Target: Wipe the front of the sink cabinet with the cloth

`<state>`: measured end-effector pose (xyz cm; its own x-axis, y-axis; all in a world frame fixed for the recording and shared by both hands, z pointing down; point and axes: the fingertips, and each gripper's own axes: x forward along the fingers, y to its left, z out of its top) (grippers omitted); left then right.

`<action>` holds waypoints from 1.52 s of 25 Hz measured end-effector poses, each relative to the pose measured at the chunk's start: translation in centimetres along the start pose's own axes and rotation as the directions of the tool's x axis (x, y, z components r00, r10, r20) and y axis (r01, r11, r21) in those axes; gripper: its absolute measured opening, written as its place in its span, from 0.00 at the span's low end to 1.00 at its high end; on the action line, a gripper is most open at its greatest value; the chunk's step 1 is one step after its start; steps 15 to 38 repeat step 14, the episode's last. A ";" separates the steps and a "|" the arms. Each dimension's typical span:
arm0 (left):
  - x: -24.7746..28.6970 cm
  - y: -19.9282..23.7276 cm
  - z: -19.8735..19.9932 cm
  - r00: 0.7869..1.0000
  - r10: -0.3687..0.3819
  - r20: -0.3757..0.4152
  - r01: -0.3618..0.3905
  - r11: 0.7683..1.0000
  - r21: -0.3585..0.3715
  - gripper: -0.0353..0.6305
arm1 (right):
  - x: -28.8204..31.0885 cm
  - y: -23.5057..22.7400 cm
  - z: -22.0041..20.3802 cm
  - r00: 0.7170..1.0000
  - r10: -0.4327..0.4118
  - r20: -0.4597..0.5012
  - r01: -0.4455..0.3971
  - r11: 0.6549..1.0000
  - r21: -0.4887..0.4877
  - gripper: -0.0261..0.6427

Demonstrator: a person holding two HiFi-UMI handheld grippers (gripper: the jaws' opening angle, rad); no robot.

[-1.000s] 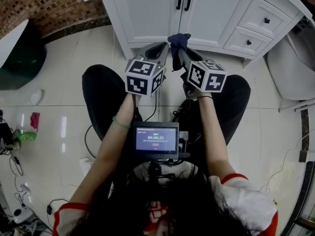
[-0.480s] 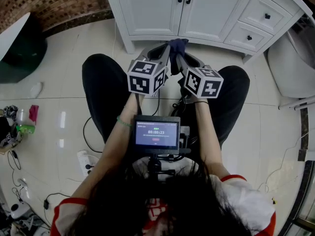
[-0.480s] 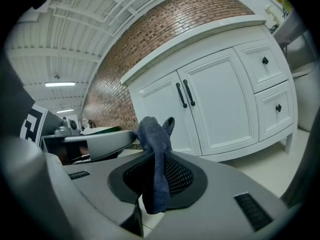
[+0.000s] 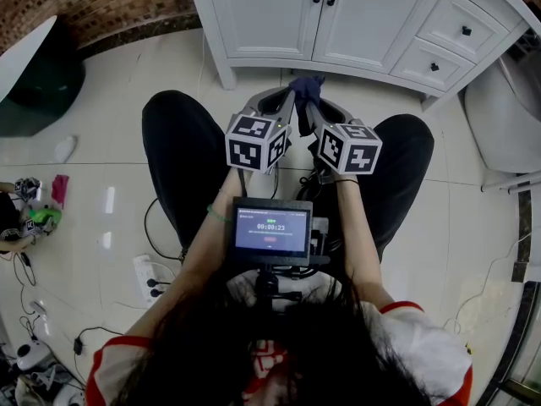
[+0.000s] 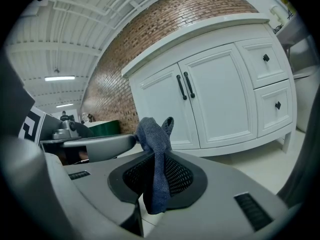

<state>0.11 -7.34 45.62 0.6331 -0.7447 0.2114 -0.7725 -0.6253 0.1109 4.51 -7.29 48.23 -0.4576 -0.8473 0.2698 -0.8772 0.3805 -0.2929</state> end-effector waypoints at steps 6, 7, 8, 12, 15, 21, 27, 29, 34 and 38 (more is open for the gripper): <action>-0.2 0.3 -1.0 1.000 0.009 -0.003 -0.009 1.000 -0.002 0.08 | 0.2 -0.1 -1.0 1.000 -0.001 -0.015 0.001 1.000 -0.001 0.13; -0.1 0.3 -1.4 1.000 0.011 -0.010 -0.011 1.000 -0.001 0.08 | 0.3 -0.1 -1.3 1.000 0.000 -0.020 0.000 1.000 0.000 0.13; -0.1 0.4 -1.7 1.000 0.012 -0.018 -0.012 1.000 -0.001 0.08 | 0.3 -0.2 -1.5 1.000 0.000 -0.026 0.000 1.000 0.000 0.13; 0.0 0.4 -2.6 0.999 0.013 -0.040 -0.013 1.000 -0.003 0.08 | 0.5 -0.2 -2.2 0.999 0.002 -0.045 -0.002 1.000 -0.003 0.13; 0.0 0.4 -2.8 0.999 0.014 -0.045 -0.014 1.000 -0.003 0.08 | 0.6 -0.2 -2.4 0.999 0.002 -0.051 -0.002 1.000 -0.004 0.13; 0.0 0.4 -2.8 0.999 0.014 -0.045 -0.014 1.000 -0.003 0.08 | 0.6 -0.2 -2.4 0.999 0.002 -0.051 -0.002 1.000 -0.004 0.13; 0.0 0.4 -2.8 0.999 0.014 -0.045 -0.014 1.000 -0.003 0.08 | 0.6 -0.2 -2.4 0.999 0.002 -0.051 -0.002 1.000 -0.004 0.13; 0.0 0.4 -2.8 0.999 0.014 -0.045 -0.014 1.000 -0.003 0.08 | 0.6 -0.2 -2.4 0.999 0.002 -0.051 -0.002 1.000 -0.004 0.13; 0.0 0.4 -2.8 0.999 0.014 -0.045 -0.014 1.000 -0.003 0.08 | 0.6 -0.2 -2.4 0.999 0.002 -0.051 -0.002 1.000 -0.004 0.13; 0.0 0.4 -2.8 0.999 0.014 -0.045 -0.014 1.000 -0.003 0.08 | 0.6 -0.2 -2.4 0.999 0.002 -0.051 -0.002 1.000 -0.004 0.13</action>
